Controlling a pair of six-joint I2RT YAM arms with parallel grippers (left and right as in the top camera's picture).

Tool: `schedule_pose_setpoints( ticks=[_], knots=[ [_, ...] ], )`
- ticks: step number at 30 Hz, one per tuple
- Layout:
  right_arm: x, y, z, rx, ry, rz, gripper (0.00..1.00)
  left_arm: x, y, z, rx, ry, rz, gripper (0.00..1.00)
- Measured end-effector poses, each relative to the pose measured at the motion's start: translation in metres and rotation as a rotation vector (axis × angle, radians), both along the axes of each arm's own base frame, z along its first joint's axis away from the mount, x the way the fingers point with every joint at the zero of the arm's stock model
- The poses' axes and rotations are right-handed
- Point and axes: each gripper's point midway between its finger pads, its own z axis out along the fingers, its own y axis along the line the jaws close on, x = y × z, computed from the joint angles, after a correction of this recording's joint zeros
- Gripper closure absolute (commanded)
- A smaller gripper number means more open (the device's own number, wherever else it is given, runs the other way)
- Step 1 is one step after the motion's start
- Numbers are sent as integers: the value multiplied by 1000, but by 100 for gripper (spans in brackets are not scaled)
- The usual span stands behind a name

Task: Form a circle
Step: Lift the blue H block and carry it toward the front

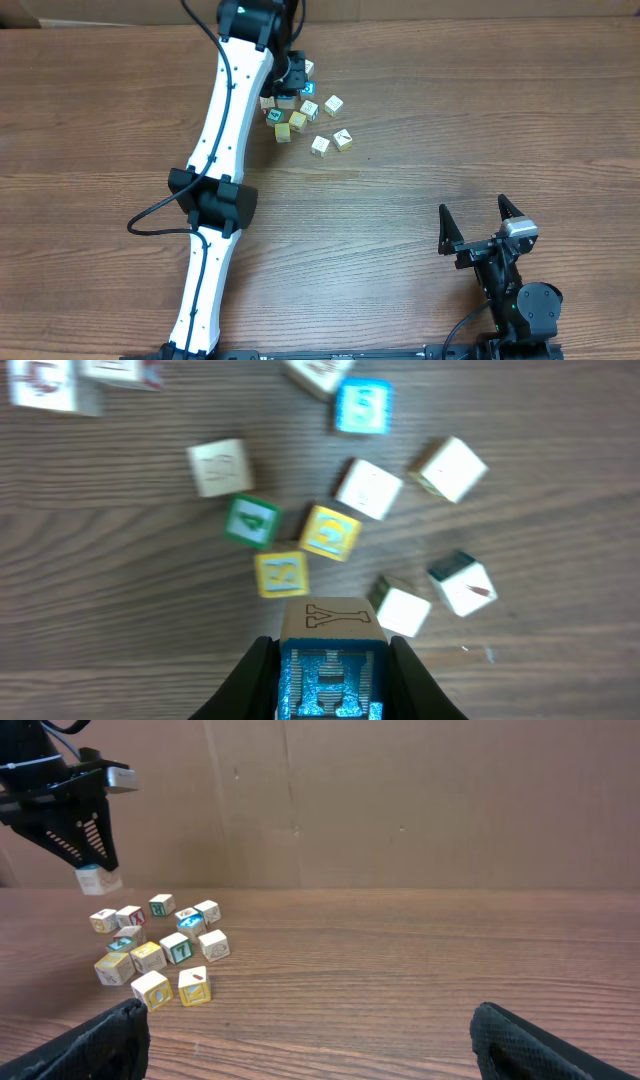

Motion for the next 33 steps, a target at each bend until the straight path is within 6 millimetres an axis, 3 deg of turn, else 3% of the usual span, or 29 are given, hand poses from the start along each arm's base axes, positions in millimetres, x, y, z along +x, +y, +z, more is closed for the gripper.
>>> schedule_pose_setpoints(
  ticks=[10,18,24,28,33],
  knots=[
    [0,0,0,0,0,0,0,-21,-46,-3,-51,37,-113,89],
    [0,0,0,0,0,0,0,-79,-79,-27,15,205,-217,93],
    [0,0,0,0,0,0,0,-118,-84,-69,121,349,-272,94],
    [0,0,0,0,0,0,0,-109,-87,-93,133,315,-274,94],
    [0,0,0,0,0,0,0,-90,-79,-104,172,251,-257,94]
  ],
)
